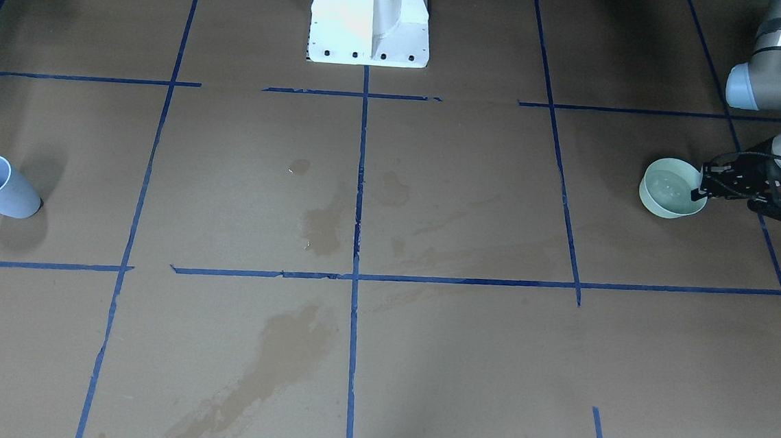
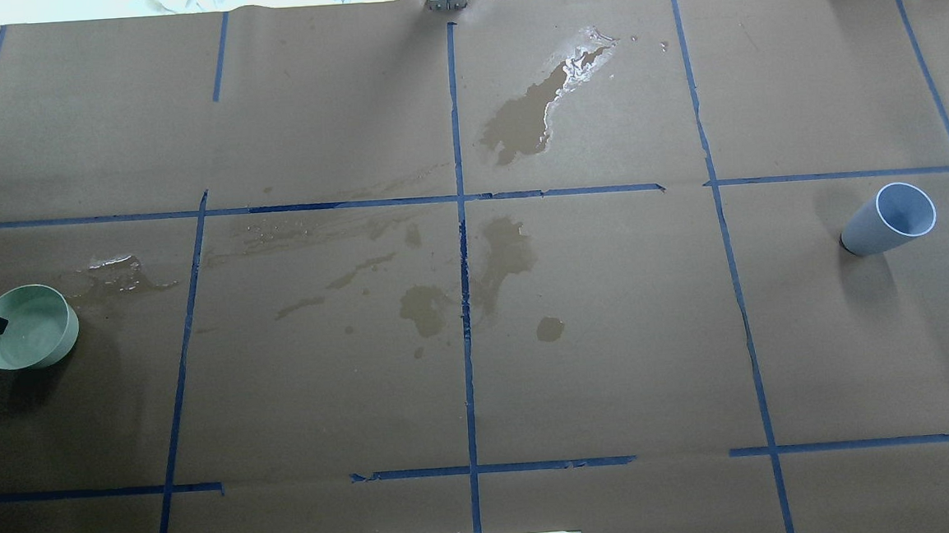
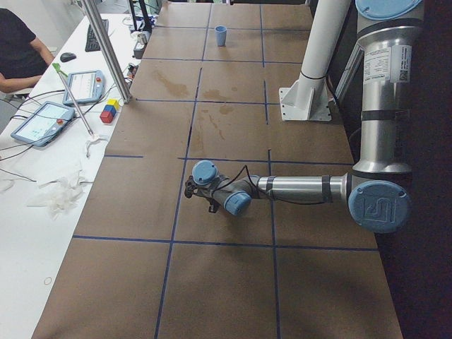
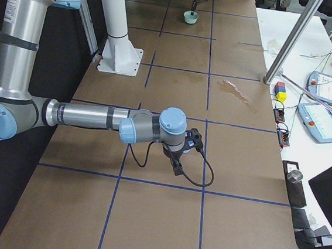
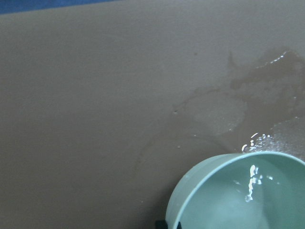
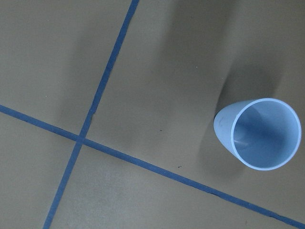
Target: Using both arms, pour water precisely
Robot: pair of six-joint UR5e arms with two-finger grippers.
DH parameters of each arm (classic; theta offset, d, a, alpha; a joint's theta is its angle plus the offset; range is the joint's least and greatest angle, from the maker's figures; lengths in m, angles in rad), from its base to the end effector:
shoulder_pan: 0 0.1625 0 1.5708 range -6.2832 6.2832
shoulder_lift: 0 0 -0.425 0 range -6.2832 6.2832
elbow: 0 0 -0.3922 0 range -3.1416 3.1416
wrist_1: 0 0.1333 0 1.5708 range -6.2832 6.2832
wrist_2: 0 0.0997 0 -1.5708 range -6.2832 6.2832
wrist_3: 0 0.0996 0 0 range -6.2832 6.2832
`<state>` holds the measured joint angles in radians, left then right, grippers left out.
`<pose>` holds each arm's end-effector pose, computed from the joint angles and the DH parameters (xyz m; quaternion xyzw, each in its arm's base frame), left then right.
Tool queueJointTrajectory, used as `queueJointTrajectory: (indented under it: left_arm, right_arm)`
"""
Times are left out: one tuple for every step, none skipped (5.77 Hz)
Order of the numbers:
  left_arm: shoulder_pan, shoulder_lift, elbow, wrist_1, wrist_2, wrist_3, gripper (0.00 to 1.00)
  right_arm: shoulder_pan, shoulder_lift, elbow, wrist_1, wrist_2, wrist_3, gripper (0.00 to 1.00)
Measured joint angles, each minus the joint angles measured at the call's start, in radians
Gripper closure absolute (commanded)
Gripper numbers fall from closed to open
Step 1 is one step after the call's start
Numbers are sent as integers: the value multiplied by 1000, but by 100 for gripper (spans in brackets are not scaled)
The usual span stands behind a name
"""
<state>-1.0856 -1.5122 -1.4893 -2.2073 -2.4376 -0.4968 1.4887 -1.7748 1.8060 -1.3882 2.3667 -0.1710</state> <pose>0.1740 -0.4530 0.6507 0.0047 0.4641 0.0981 0.8803 0.0276 -0.4218 0.6134 0.1154 -0.3806 -0.1567 0.9040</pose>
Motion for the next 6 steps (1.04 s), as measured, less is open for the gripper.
queueJointTrajectory:
  left_arm:
    - [-2,0,8,0,1,0,0]
    - [-15,-1,10,1,2,0,0]
    - [-64,-6,8,3,0,0,0]
    - [-146,-12,-4,5,0,1,0]
    - [-211,-11,-26,7,3,36,0]
    - [-273,-10,-44,37,6,128,0]
  right_arm:
    - [0,-1,3,0,3,4,0]
    - [1,-2,7,-3,4,9,0]
    - [1,-3,9,-5,5,11,0]
    - [1,-4,10,-7,4,13,0]
    - [1,-8,11,-8,4,33,0]
    - [2,-12,12,-7,7,84,0]
